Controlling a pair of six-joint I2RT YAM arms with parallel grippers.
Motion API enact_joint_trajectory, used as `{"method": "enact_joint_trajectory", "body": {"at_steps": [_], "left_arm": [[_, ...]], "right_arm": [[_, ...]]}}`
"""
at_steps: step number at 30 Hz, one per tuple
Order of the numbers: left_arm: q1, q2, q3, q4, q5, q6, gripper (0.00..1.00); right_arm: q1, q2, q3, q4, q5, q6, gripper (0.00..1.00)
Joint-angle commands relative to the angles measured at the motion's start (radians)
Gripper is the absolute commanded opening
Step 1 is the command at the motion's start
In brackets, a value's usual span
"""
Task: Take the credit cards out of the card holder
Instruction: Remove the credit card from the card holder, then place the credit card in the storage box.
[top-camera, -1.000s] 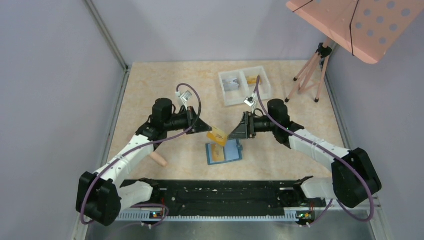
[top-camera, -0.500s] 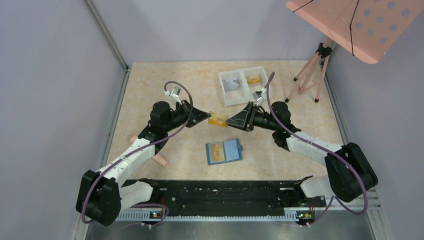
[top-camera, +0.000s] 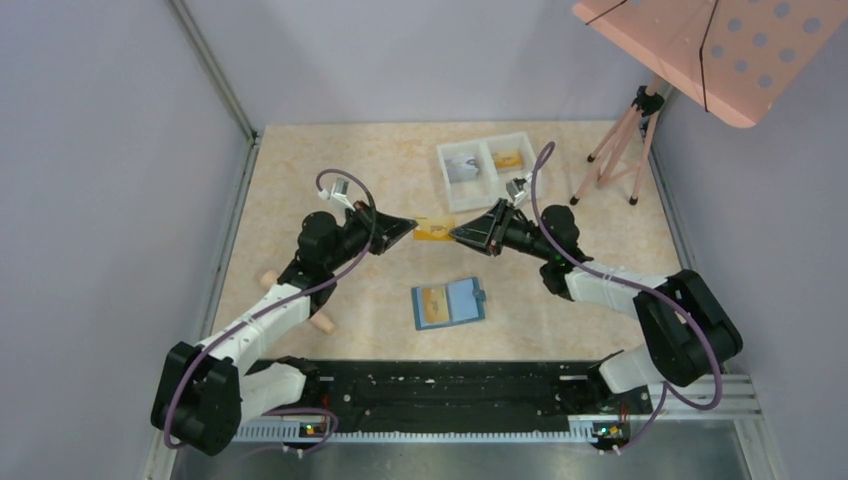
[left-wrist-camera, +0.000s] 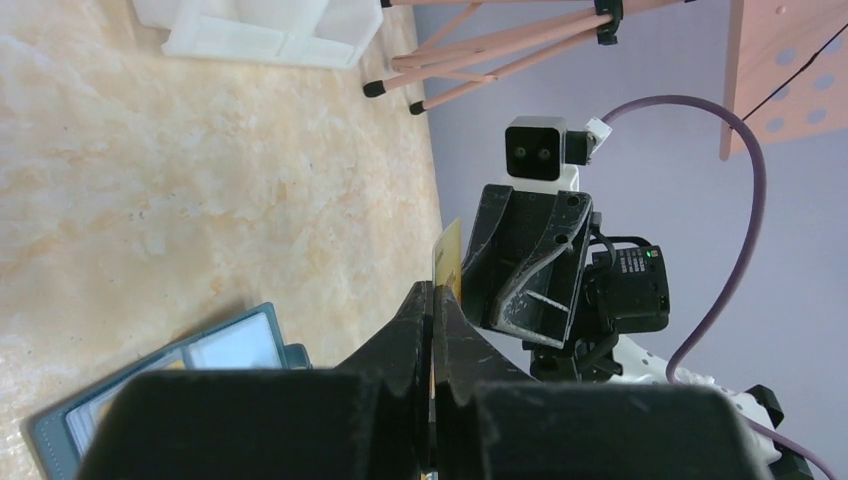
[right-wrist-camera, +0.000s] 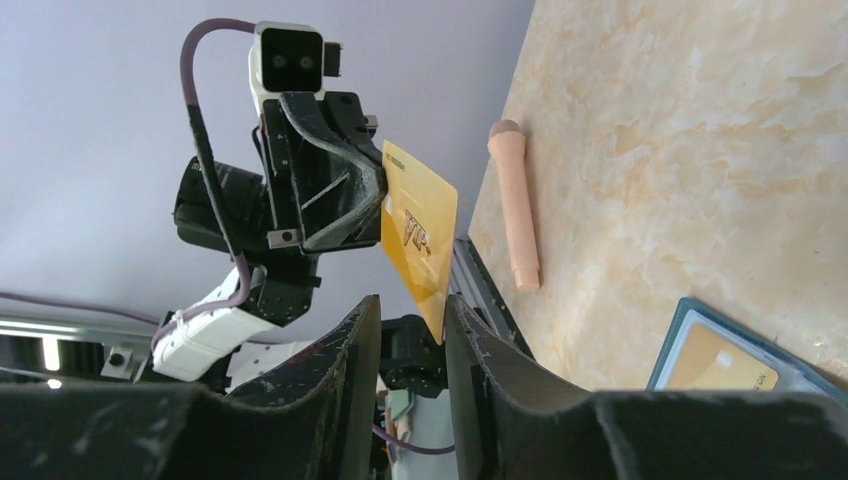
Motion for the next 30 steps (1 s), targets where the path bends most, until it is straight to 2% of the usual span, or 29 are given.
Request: {"method": "enact_joint_trajectory", "body": {"at_steps": [1,11,14,16,18,20,21,24,27,28,29,30], "left_arm": [[-0.001,-0.041,-0.016,0.063,-0.043,-0.013,0.0],[-0.002,-0.049,-0.027,0.063,-0.067,-0.015,0.0],[-0.001,-0.051,-0.033,0.063,-0.075,-0.014,0.0],[-0.002,-0.052,-0.036,0.061,-0.077,-0.012,0.0],[-0.002,-0.05,-0.033,0.053,-0.069,0.001,0.0],[-0.002,-0.049,-0.014,0.012,-0.053,0.034,0.02],[-0.001,-0.047,-0.006,-0.027,-0.049,0.058,0.07],[-0.002,-0.049,0.053,-0.178,-0.055,0.14,0.36],[-0.001,-0.049,0.098,-0.319,-0.06,0.226,0.63],[-0.001,-0.049,0.112,-0.363,-0.06,0.257,0.76],[-0.001,-0.051,0.125,-0.4,-0.06,0.288,0.83],[-0.001,-0.053,0.139,-0.462,-0.065,0.317,0.86]], "right_arm": [[0.009,0.02,-0.01,0.119,0.025,0.045,0.29],[0.025,0.041,-0.031,0.143,0.063,0.061,0.2],[0.028,0.052,-0.027,0.16,0.063,0.063,0.11],[0.029,0.061,-0.028,0.188,0.063,0.072,0.0],[0.027,0.067,-0.015,0.202,0.068,0.069,0.0],[0.022,0.061,0.017,0.143,0.072,0.024,0.0],[0.013,0.056,0.035,0.103,0.071,-0.007,0.0],[-0.048,0.032,0.093,-0.05,0.058,-0.119,0.0],[-0.128,0.025,0.196,-0.307,0.042,-0.301,0.0],[-0.152,0.028,0.237,-0.395,0.043,-0.36,0.0],[-0.179,0.035,0.276,-0.475,0.049,-0.423,0.0],[-0.201,0.042,0.319,-0.576,0.072,-0.484,0.0]]}}
